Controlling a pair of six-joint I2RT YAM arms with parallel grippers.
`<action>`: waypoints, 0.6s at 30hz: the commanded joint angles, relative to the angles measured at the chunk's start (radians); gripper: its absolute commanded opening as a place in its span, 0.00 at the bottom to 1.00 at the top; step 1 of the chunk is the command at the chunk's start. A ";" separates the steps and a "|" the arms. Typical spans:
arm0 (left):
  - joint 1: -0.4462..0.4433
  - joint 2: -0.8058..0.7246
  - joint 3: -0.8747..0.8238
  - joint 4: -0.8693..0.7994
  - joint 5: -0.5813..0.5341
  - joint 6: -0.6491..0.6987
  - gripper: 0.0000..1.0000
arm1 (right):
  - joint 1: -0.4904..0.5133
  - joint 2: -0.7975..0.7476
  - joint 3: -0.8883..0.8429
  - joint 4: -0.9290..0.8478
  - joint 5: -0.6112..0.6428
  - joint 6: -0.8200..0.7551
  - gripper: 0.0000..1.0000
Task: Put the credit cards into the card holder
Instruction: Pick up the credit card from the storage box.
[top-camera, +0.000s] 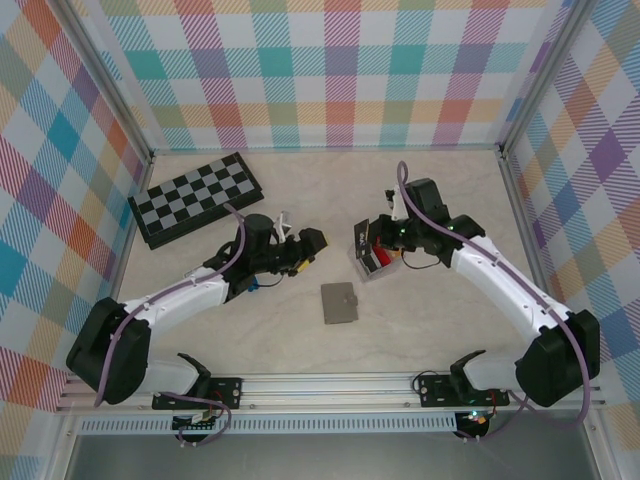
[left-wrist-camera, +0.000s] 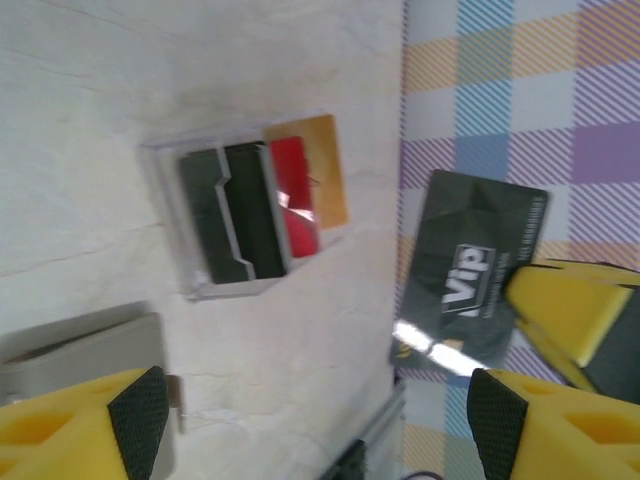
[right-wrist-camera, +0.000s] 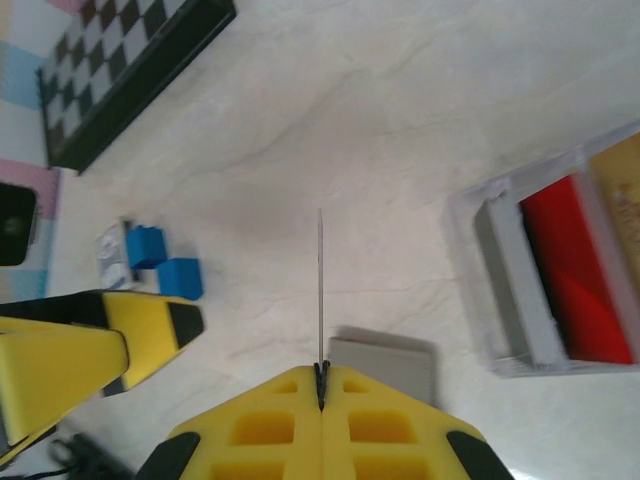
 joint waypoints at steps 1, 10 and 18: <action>0.011 0.030 0.058 0.167 0.118 -0.049 0.80 | -0.026 -0.048 -0.035 0.143 -0.192 0.109 0.02; 0.011 0.113 0.115 0.267 0.211 -0.066 0.57 | -0.051 -0.027 -0.081 0.314 -0.382 0.234 0.03; 0.012 0.080 0.123 0.263 0.215 -0.055 0.23 | -0.077 0.014 -0.093 0.378 -0.487 0.255 0.07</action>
